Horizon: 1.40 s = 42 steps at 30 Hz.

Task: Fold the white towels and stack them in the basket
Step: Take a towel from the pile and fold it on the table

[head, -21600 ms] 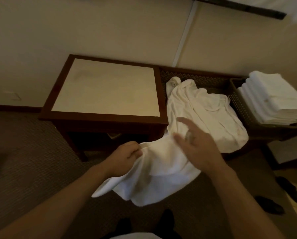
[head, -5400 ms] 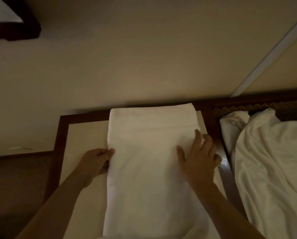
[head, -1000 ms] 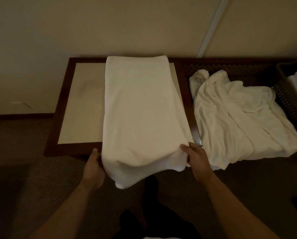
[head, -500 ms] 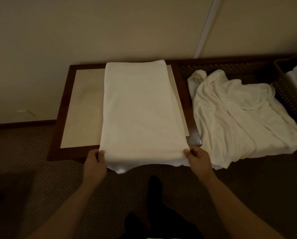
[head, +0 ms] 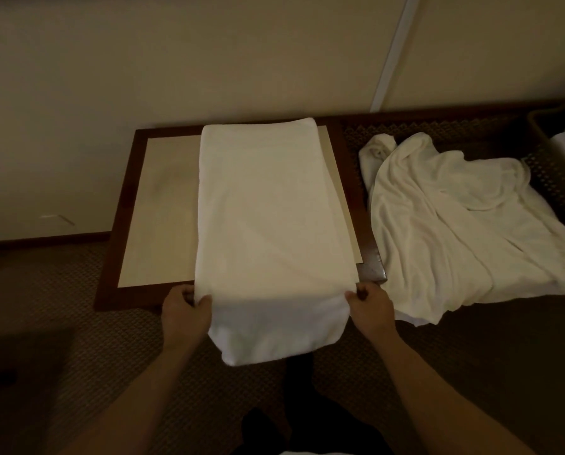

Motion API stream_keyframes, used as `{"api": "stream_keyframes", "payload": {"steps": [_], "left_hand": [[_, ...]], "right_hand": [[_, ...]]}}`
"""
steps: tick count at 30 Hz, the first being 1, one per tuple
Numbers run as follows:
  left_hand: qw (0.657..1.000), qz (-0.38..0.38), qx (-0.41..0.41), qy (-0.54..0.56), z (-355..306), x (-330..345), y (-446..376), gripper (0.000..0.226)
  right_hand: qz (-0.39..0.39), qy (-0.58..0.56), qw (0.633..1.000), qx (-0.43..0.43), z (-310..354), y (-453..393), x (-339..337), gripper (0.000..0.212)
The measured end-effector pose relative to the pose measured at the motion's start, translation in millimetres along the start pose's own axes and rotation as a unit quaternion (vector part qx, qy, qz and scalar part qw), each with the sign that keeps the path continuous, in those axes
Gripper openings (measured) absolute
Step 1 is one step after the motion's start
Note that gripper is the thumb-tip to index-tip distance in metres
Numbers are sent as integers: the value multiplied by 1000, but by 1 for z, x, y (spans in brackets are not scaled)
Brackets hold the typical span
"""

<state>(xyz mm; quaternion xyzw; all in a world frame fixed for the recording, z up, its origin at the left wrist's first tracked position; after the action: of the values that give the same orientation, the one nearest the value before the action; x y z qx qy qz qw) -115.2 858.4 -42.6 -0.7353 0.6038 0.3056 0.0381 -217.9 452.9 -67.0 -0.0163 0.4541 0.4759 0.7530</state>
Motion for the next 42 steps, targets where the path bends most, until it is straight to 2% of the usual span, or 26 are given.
{"api": "stream_keyframes", "payload": {"steps": [5, 8, 12, 14, 17, 18, 20, 24, 27, 29, 31, 33, 36, 37, 40, 42], "left_hand": [[998, 17, -16, 57, 0, -2, -14, 36], [991, -55, -36, 116, 19, -18, -6, 19], [959, -123, -186, 177, 99, 2, 11, 21], [940, -84, -264, 200, 130, 33, 13, 24], [880, 67, -387, 269, 166, 105, 18, 20], [856, 86, -413, 300, 174, 120, 19, 21], [833, 81, -429, 339, 190, 138, 14, 29], [830, 31, -407, 379, 193, 136, -6, 31], [853, 58, -415, 311, 191, 128, -2, 42], [911, 55, -394, 112, 209, 99, 1, 43], [929, 24, -369, -14, 222, 71, -3, 50], [953, -14, -301, -33, 202, 52, -12, 39], [985, -36, -164, 31, 112, 31, 1, 15], [990, -43, -121, 55, 86, 23, 10, 13], [996, -49, 50, 63, 13, -1, 18, 17], [994, -19, 101, 27, -12, 0, 6, 19]], "right_hand": [[2, -30, 999, -21, 8, -2, -1, 28], [4, -36, 999, -15, 5, -1, 1, 25], [-6, -101, 995, 1, 1, 2, 11, 16], [1, -126, 992, 2, -2, 6, 17, 18], [28, -131, 991, 8, -10, 6, 32, 31], [32, -131, 991, 7, -12, 6, 35, 33], [27, -125, 992, 5, -15, 3, 37, 32], [17, -133, 991, 2, -21, -3, 37, 30], [24, -160, 987, 17, -24, -4, 38, 35], [20, -159, 987, 23, -27, -3, 40, 34], [16, -157, 987, 37, -26, -1, 41, 31], [11, -154, 987, 45, -22, -1, 39, 28], [-17, -138, 990, 35, -14, 2, 27, 18], [-30, -132, 990, 31, -11, 4, 22, 16], [-66, -114, 991, 10, 3, 10, 6, 32], [-83, -89, 993, -14, 22, 9, -7, 37]]}}
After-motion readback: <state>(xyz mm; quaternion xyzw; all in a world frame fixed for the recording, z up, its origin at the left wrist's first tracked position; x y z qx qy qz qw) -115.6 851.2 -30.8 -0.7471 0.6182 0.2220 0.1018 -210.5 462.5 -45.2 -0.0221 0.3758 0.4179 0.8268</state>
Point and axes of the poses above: each hand's wrist, its own y-axis away from the middle knuckle, its own x-axis out of the palm, z = x × y, the point moved 10 cm from there along -y, towards the middle knuckle, and after that the axes turned 11 degrees about y, right-handed, at the moved point
